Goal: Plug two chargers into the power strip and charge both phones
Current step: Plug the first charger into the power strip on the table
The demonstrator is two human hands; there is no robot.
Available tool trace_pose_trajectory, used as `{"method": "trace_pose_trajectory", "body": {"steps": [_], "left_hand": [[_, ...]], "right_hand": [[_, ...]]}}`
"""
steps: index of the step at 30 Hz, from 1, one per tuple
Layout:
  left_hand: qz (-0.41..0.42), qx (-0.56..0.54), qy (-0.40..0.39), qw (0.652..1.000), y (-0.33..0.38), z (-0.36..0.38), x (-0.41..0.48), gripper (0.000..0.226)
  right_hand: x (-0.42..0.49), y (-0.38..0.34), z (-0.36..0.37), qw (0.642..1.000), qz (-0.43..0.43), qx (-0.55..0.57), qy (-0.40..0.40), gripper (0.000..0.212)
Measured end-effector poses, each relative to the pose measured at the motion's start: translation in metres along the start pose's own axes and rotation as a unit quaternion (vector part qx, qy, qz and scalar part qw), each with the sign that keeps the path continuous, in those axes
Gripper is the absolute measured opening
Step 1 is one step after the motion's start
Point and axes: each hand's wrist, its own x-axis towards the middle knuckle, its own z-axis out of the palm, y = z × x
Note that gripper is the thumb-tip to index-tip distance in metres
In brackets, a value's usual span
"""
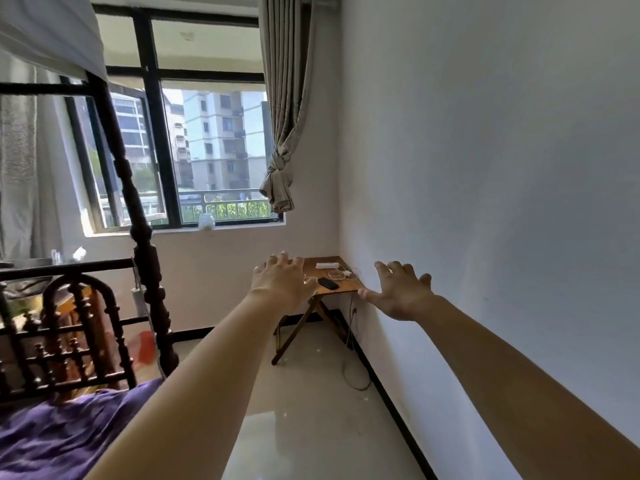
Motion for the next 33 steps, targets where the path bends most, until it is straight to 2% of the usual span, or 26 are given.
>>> {"method": "trace_pose_trajectory", "body": {"steps": [15, 20, 33], "left_hand": [[-0.004, -0.002, 0.001, 1.000, -0.013, 0.103, 0.319, 0.063], [-0.011, -0.003, -0.010, 1.000, -0.022, 0.139, 0.417, 0.062], [0.020, 0.001, -0.010, 1.000, -0.077, 0.235, 0.697, 0.059]], "right_hand": [[0.322, 0.059, 0.065, 1.000, 0.007, -0.011, 0.007, 0.070], [0.418, 0.068, 0.098, 1.000, 0.000, -0.004, -0.017, 0.069], [0.689, 0.077, 0.181, 0.999, 0.028, 0.000, -0.035, 0.067]]}}
